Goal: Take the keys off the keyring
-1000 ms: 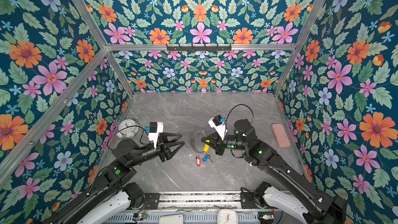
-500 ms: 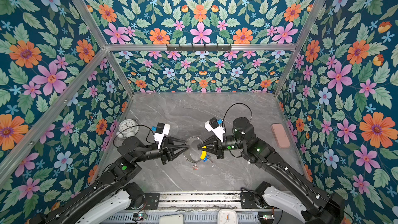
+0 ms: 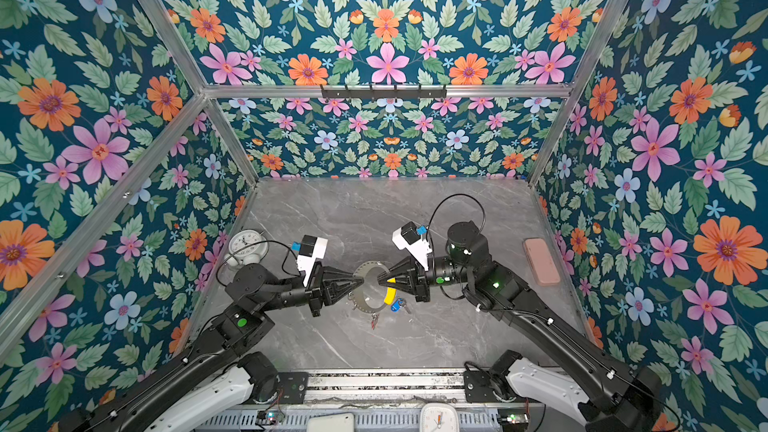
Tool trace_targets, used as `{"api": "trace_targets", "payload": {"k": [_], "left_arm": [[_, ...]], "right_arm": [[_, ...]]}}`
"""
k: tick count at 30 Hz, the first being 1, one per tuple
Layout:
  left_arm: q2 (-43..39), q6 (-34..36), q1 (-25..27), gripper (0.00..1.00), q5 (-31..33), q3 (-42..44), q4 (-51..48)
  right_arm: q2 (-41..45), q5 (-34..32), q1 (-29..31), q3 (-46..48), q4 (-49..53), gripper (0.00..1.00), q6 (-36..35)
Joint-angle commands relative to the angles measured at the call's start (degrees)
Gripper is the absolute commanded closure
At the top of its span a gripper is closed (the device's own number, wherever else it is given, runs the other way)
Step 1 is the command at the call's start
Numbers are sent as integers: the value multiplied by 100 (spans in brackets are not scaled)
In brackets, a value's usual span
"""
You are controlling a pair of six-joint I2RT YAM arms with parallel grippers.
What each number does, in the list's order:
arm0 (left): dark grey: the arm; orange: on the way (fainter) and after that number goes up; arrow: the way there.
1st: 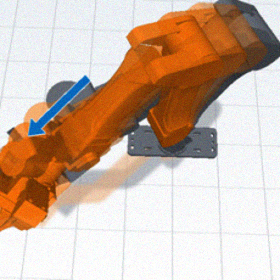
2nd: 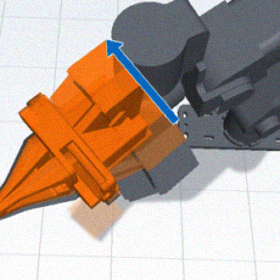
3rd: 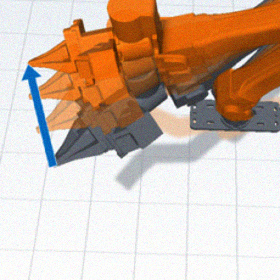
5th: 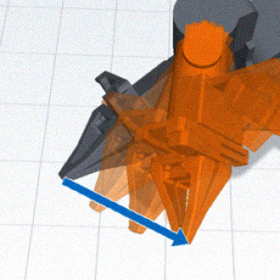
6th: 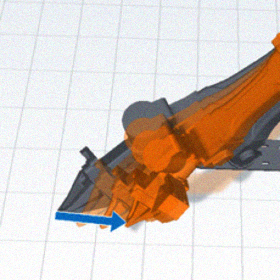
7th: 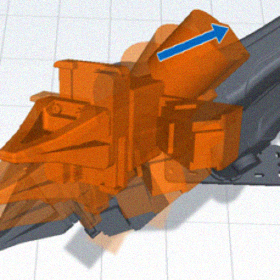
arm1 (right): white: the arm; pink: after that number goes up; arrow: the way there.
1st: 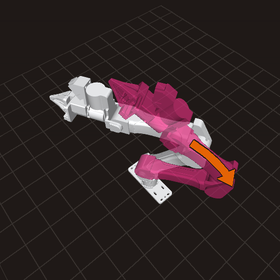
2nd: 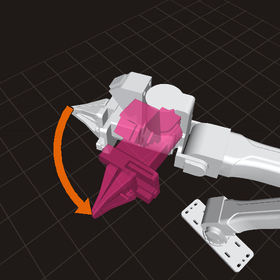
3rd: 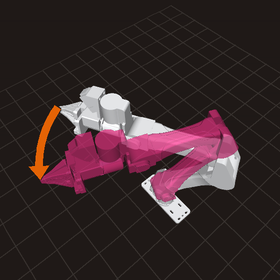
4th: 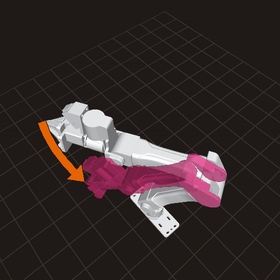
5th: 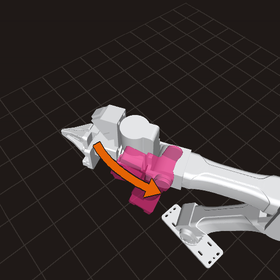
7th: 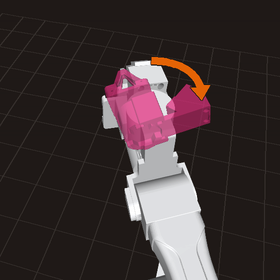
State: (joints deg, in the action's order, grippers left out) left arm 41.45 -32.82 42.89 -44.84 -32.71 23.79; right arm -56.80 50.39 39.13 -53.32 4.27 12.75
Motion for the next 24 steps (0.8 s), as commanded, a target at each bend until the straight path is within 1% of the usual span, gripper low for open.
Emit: {"api": "trace_targets", "payload": {"k": [1,3,7,9,13,18,24], "left_arm": [[-66,-72,0,100,247,13,292],[-76,-156,7,100,485,-5,306],[0,-365,2,100,1083,-106,275],[91,-451,0,100,1579,-198,73],[290,-543,0,100,2259,-338,-152],[394,-677,10,100,2627,-310,36],[468,-761,13,100,2849,-372,64]], "right_arm": [[174,-677,-3,85,-307,72,166],[344,-948,-7,229,-465,66,288],[651,-1484,-3,566,-796,61,538],[751,-1660,-7,687,-843,60,604],[810,-1849,34,878,-884,60,708],[829,-2525,368,1104,-799,60,617],[443,-2864,774,989,-503,55,268]]}}
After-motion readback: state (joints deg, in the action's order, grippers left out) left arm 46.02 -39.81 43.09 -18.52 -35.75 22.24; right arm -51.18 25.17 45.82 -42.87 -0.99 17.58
